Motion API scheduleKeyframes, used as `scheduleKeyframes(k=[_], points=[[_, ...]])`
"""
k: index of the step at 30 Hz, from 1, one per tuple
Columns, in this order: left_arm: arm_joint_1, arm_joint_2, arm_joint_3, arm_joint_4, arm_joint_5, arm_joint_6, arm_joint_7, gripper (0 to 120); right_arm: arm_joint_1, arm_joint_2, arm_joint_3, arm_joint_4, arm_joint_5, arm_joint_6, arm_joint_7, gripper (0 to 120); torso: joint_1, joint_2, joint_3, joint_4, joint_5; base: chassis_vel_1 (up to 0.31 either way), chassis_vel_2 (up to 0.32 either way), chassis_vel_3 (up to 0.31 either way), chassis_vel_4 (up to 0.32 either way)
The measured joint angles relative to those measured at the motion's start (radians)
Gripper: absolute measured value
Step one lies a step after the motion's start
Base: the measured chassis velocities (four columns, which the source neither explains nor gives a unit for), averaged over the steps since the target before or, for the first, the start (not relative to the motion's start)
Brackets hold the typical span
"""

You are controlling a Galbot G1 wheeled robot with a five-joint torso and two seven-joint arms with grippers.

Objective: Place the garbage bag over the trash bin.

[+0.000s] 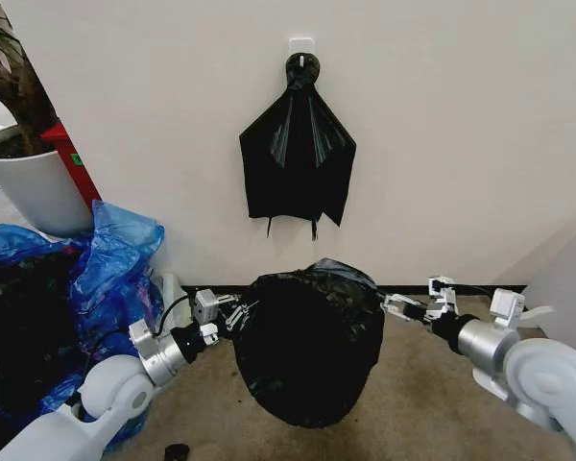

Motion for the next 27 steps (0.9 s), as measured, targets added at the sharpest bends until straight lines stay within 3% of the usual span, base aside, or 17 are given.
scheduleKeyframes(k=[8, 21, 27], points=[[0.013, -0.001, -0.02, -0.006, -0.059, 0.015, 0.0, 0, -0.026, 0.011, 0.03, -0.069, -0.02, 0.029, -0.242, 100, 0.0, 0.0, 0.0, 0.0, 0.0, 0.0, 0.0, 0.0, 0.0], [-0.006, -0.012, -0.014, 0.07, -0.222, 0.094, 0.017, 0, -0.026, 0.016, 0.019, -0.08, -0.03, 0.17, -0.462, 100, 0.0, 0.0, 0.0, 0.0001, -0.0002, 0.0, 0.0, 0.0, 0.0], [-0.007, -0.015, -0.01, 0.086, -0.246, 0.116, -0.044, 0, -0.039, 0.034, 0.057, -0.068, -0.017, 0.202, -0.522, 100, 0.0, 0.0, 0.0, 0.0, -0.0001, 0.0, 0.0, 0.0, 0.0]])
